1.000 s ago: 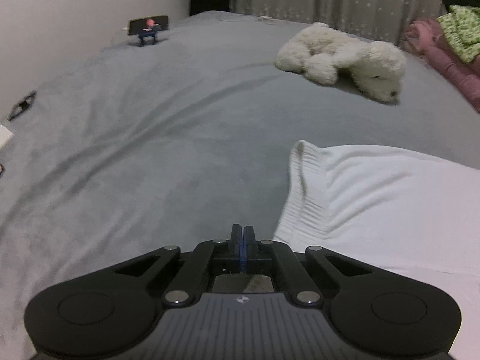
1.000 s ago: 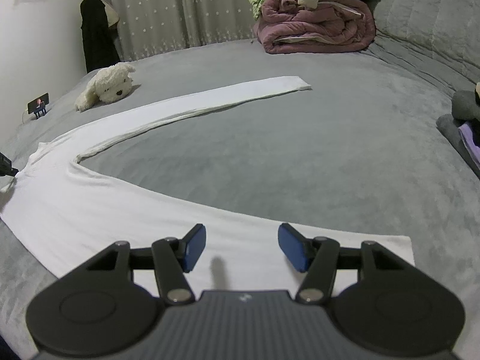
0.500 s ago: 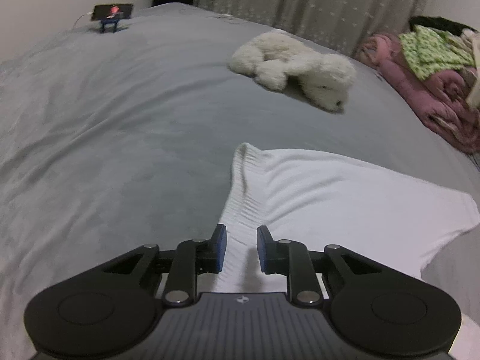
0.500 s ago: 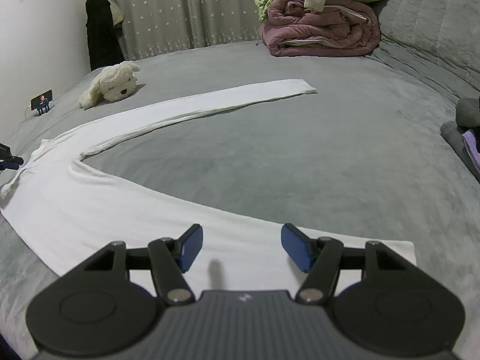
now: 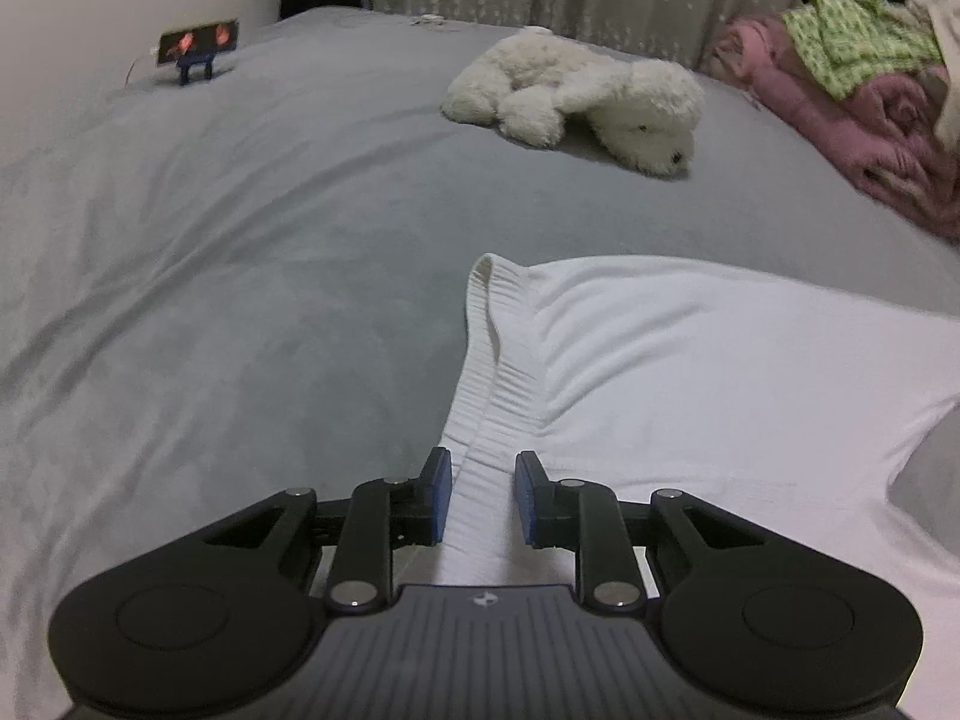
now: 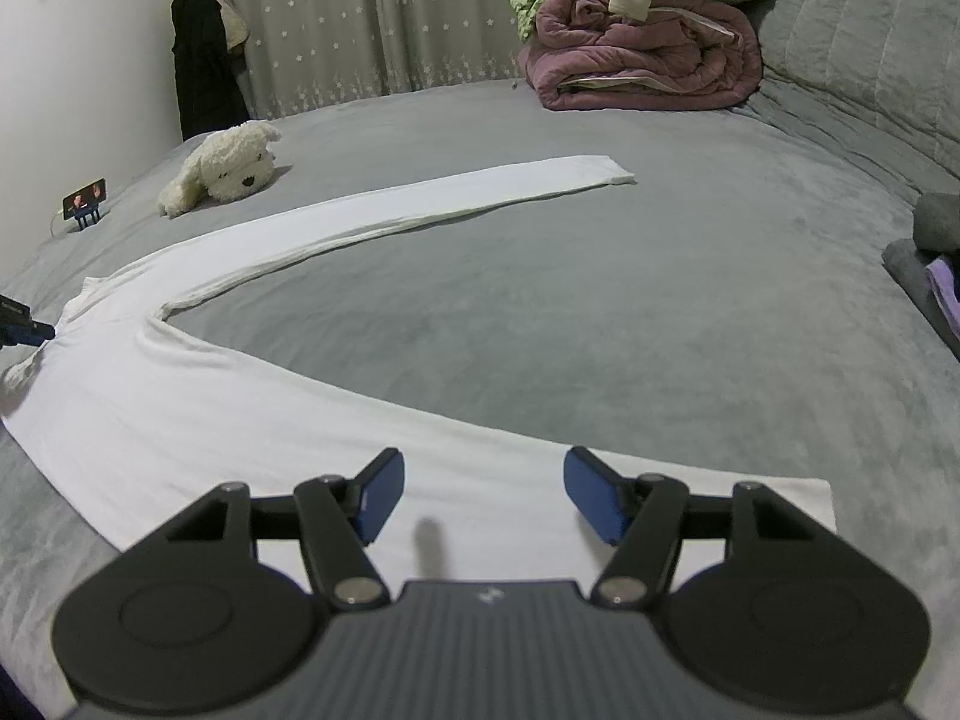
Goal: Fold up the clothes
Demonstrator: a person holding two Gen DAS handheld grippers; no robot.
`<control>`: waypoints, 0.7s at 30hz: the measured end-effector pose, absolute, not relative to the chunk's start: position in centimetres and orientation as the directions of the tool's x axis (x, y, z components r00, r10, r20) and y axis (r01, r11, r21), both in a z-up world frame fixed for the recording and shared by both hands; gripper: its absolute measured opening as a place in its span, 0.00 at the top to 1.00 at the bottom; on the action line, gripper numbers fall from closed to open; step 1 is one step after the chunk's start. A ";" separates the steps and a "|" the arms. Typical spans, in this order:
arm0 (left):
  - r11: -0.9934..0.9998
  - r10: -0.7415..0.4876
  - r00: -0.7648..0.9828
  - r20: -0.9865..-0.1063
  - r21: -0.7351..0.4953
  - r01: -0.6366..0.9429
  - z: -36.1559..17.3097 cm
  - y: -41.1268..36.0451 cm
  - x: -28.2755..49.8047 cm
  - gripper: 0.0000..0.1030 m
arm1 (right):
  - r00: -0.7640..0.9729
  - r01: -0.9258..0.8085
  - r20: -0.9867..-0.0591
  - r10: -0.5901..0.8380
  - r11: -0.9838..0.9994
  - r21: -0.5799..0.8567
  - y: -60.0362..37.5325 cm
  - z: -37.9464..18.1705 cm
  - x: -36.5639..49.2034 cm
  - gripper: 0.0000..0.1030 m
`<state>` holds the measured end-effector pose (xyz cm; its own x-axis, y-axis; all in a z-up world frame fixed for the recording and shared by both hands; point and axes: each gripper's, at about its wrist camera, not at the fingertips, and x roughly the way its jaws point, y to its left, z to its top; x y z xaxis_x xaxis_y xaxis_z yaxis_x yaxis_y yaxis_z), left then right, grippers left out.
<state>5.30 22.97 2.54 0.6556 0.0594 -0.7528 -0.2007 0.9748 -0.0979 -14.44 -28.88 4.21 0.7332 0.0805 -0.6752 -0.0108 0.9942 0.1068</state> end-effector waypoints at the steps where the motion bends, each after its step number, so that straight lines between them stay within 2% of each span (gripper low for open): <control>1: 0.976 0.059 0.657 -0.752 -0.095 -0.196 2.6 22.9 5.3 0.79 | 0.734 -0.012 -0.675 0.082 0.994 0.107 -28.9 4.2 -14.4 0.40; 4: 0.980 0.091 0.647 -0.757 -0.048 -0.194 2.2 22.4 5.5 0.79 | 0.734 -0.016 -0.673 0.085 0.994 0.107 -28.9 4.3 -14.5 0.38; 8: 0.977 0.141 0.638 -0.757 0.002 -0.213 2.2 21.6 5.8 0.88 | 0.734 -0.013 -0.676 0.074 0.995 0.094 -28.8 4.2 -14.5 0.38; 13: 0.968 0.201 0.633 -0.748 0.053 -0.245 2.4 20.8 6.1 0.93 | 0.739 -0.010 -0.670 0.064 0.996 0.085 -28.8 4.3 -14.6 0.38; 21: 0.957 0.221 0.640 -0.735 0.039 -0.286 2.7 22.1 5.9 0.94 | 0.745 -0.002 -0.665 0.054 0.997 0.079 -29.1 4.4 -14.7 0.38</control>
